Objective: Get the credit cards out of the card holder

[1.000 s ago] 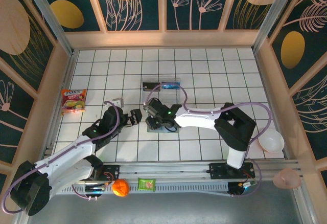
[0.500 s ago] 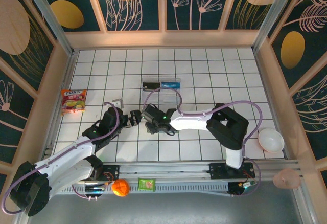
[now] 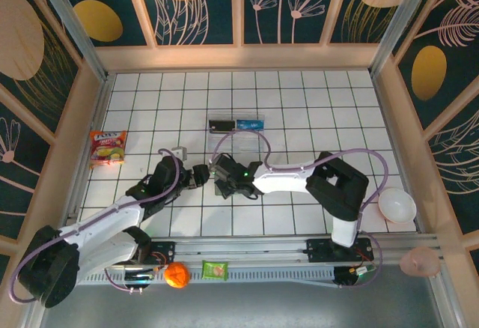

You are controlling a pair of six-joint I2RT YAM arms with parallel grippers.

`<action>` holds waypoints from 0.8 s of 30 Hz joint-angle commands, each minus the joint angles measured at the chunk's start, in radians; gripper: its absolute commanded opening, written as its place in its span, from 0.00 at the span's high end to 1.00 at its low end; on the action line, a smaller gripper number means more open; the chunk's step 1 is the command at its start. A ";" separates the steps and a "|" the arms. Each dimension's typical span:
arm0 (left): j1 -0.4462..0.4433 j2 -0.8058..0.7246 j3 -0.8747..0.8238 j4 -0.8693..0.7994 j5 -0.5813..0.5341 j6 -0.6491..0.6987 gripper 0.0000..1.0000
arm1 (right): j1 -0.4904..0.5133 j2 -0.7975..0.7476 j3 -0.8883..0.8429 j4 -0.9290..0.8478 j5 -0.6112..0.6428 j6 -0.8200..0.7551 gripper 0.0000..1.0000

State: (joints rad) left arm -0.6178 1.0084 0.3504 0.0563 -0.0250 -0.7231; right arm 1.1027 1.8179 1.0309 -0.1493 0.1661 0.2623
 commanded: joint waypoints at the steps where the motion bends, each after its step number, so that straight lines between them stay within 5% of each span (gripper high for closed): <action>1: 0.003 0.054 -0.010 0.111 0.108 0.001 0.36 | -0.027 -0.071 -0.066 0.092 -0.074 0.001 1.00; 6: 0.000 0.139 -0.014 0.206 0.180 -0.015 0.65 | -0.067 -0.137 -0.125 0.182 -0.142 0.035 1.00; 16: -0.028 0.307 0.012 0.359 0.285 -0.029 1.00 | -0.079 -0.148 -0.140 0.216 -0.174 0.065 1.00; 24: -0.040 0.420 0.042 0.370 0.300 -0.026 1.00 | -0.079 -0.145 -0.144 0.216 -0.174 0.082 1.00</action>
State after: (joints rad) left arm -0.6540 1.4120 0.3653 0.3748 0.2455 -0.7502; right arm 1.0245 1.6985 0.9066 0.0307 -0.0021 0.3225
